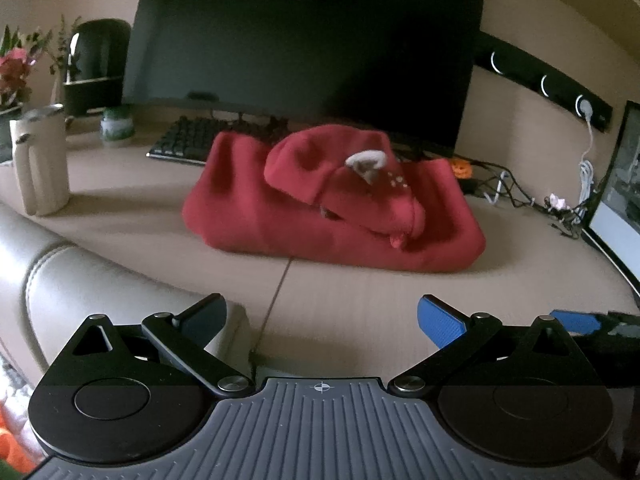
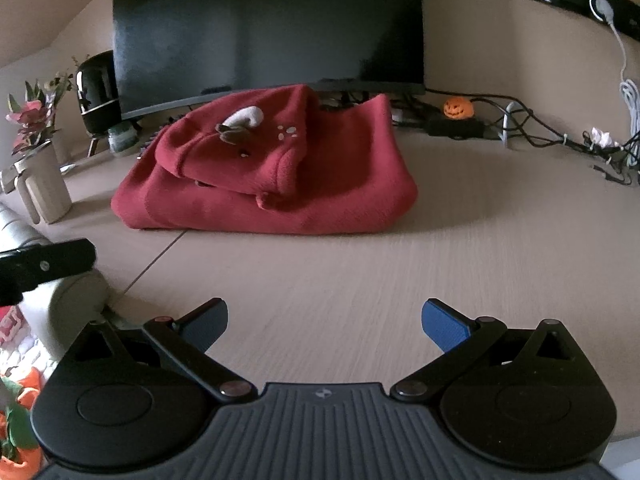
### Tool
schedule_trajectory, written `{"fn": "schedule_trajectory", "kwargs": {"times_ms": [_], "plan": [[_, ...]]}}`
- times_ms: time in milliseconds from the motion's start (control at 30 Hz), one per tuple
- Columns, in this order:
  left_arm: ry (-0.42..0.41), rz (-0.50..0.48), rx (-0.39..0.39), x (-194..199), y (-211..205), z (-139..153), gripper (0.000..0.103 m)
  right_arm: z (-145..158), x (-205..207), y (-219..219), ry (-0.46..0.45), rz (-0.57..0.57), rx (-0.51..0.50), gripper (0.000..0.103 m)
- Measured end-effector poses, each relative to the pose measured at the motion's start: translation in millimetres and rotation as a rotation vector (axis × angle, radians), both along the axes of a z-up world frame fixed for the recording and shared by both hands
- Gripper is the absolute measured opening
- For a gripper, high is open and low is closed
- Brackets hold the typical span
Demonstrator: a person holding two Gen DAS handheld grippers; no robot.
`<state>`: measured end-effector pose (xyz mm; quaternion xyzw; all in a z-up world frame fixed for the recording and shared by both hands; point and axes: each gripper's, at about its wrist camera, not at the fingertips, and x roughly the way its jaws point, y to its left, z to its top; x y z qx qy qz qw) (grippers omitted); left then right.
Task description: Fold clothes
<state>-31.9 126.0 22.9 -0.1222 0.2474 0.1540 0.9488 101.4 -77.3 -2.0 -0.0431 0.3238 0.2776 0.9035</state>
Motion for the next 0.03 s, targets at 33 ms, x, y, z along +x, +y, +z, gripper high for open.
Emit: {"fn": "schedule_trajectory", "kwargs": {"times_ms": [33], "plan": [[-0.004, 0.001, 0.015, 1.6, 0.5, 1.0, 0.103, 0.1, 3.2, 0.9, 0.002, -0.005, 0.004, 0.103]]}}
